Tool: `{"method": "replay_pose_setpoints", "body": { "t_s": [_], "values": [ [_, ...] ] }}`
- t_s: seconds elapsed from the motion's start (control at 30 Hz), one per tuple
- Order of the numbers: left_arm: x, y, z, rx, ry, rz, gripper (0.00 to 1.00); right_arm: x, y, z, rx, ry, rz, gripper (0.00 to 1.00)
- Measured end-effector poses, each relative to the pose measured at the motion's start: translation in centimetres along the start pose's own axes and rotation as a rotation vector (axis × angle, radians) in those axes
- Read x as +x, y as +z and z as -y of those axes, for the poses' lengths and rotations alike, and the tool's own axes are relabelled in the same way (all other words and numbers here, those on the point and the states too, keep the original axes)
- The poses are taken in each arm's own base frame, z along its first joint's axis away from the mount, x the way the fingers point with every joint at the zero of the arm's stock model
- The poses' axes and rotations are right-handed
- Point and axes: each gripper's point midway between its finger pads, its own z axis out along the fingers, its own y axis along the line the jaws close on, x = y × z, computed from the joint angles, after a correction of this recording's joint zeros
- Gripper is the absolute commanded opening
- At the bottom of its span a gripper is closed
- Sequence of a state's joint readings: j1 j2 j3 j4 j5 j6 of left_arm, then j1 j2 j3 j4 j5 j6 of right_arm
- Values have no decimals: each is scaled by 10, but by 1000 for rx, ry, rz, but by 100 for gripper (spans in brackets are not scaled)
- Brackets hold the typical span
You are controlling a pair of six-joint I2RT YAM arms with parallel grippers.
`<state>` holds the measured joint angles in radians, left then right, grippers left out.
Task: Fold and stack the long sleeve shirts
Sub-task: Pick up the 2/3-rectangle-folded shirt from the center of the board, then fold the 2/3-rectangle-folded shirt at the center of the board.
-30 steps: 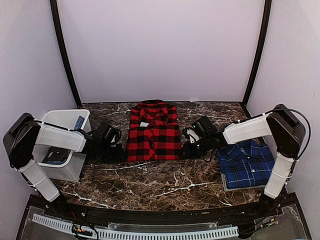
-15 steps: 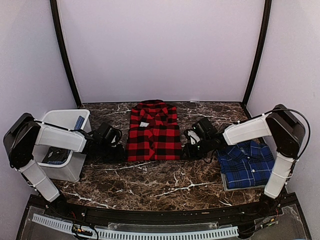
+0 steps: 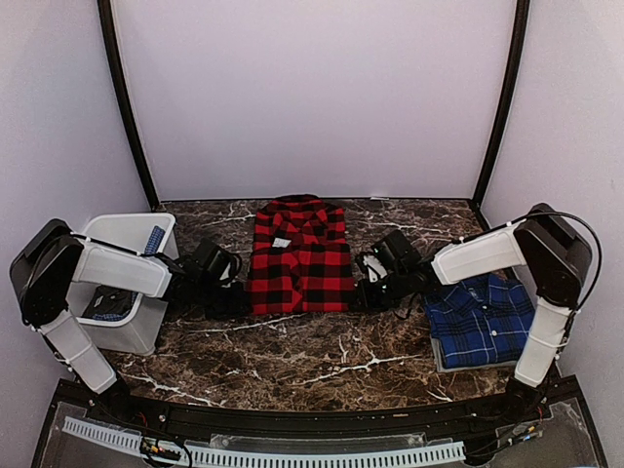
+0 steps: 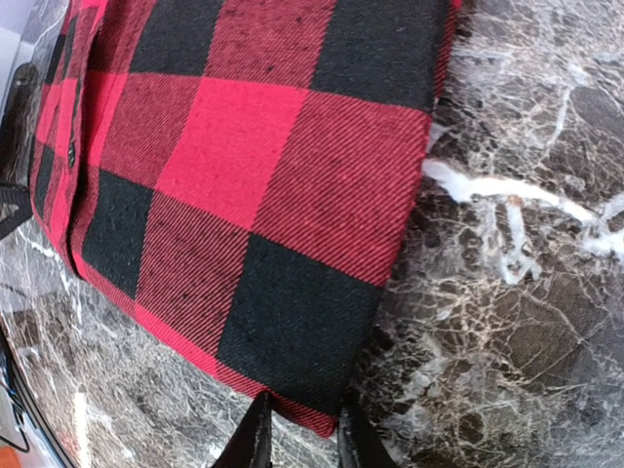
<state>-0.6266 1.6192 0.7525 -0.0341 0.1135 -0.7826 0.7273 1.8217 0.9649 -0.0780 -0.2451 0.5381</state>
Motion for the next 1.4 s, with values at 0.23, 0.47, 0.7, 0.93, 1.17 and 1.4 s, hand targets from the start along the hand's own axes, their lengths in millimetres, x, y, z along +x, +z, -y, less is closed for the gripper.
{"method": "replay_pose_setpoints", "body": {
  "t_s": [0.23, 0.47, 0.7, 0.93, 1.17, 1.4],
  "values": [
    [2, 3, 0, -3, -2, -16, 0, 1, 2, 1, 0, 7, -1, 0],
    [10, 2, 5, -3, 18, -34, 0, 4, 1, 1, -1, 9, -5, 0],
    [31, -13, 11, -3, 44, -67, 0, 26, -23, -6, -25, 0, -1, 0],
    [56, -45, 18, 21, 72, -61, 0, 51, -53, -32, -75, -40, 25, 0],
    [84, -81, 30, 56, 106, -40, 0, 77, -84, -62, -111, -72, 46, 0],
    [86, -110, 44, 54, 137, -12, 0, 73, -110, -84, -106, -95, 75, 0]
  ]
}}
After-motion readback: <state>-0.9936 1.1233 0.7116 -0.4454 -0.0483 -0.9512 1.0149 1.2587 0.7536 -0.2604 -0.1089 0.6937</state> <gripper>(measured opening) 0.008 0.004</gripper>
